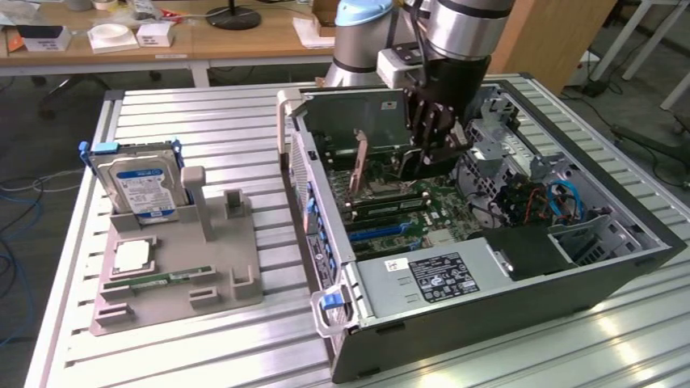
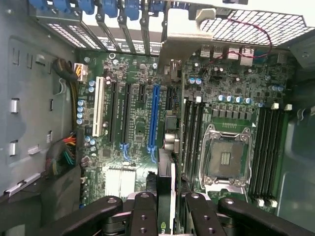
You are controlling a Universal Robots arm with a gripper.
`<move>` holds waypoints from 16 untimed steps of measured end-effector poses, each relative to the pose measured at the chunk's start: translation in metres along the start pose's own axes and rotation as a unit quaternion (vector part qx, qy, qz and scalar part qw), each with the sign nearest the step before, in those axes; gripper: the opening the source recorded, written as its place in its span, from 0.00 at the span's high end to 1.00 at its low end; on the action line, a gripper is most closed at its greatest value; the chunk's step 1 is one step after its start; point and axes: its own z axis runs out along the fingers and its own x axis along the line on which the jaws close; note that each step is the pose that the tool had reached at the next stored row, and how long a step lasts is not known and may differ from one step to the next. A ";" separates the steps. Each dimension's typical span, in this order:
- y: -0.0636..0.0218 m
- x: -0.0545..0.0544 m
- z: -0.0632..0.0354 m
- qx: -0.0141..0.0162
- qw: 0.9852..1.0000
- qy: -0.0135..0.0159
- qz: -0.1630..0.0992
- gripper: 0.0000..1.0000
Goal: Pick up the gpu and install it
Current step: 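Insert the gpu into the slot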
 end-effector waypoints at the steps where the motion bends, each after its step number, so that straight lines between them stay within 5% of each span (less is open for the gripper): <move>1: 0.0021 0.000 0.0017 0.000 1.000 0.000 0.001 0.73; 16: 0.0096 0.003 0.0264 0.005 0.999 0.005 0.041 0.73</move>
